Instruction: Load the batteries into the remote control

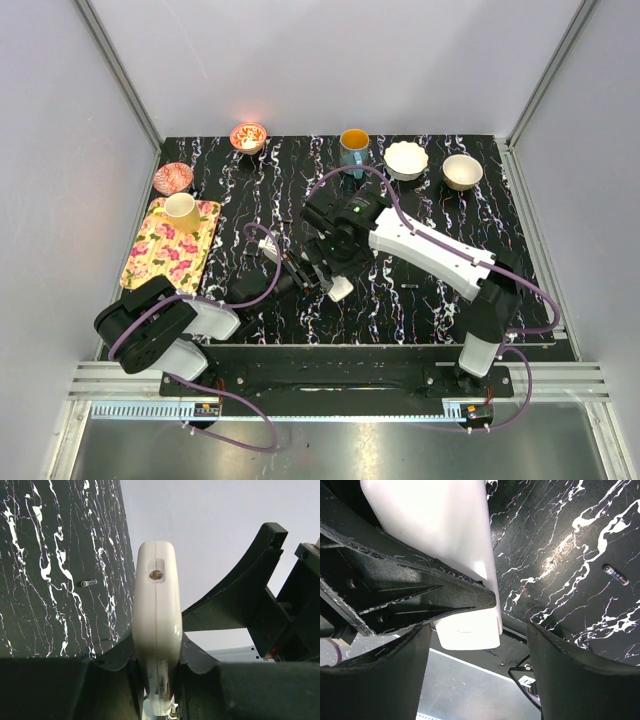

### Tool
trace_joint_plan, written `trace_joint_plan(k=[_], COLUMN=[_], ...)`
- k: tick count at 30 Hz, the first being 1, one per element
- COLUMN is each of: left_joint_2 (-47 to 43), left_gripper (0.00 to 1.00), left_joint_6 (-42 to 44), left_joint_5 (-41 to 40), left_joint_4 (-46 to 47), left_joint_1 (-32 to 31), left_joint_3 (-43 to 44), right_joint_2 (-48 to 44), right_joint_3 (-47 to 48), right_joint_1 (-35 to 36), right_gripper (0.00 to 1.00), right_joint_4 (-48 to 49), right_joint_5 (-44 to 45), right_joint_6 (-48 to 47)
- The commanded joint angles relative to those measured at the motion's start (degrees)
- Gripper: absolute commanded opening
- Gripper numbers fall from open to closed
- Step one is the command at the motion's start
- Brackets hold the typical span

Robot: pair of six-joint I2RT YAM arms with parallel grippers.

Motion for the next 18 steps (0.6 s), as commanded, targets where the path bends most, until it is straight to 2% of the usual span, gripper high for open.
trace_joint_plan(k=[1, 4, 12, 15, 18], left_joint_2=[-0.1, 0.43, 2.27, 2.01, 1.84], left_gripper=[0.0, 0.0, 0.0, 0.0, 0.0], left_joint_6=[-0.94, -1.12, -1.99, -3.04, -5.85], left_joint_5=[0.76, 0.68, 1.2, 3.04, 8.31], left_joint_4=[24.93, 24.93, 24.93, 24.93, 24.93], left_joint_1=[-0.43, -0.43, -0.43, 0.71, 4.83], left_joint_3=[0.54, 0.54, 1.07, 1.24, 2.12], right_joint_2=[-3.36, -4.41, -10.65, -17.93, -27.6], right_joint_3=[1.63, 2.78, 2.43, -5.89, -18.81], right_joint_1=[-0.47, -0.55, -1.43, -5.37, -11.44], right_gripper=[0.85, 0.9, 0.94, 0.94, 0.95], right_joint_4=[2.79, 3.23, 8.32, 15.07, 29.71], right_joint_5=[1.52, -0.24, -1.12, -3.04, -10.33], right_joint_6=[1.21, 1.91, 3.49, 5.95, 10.16])
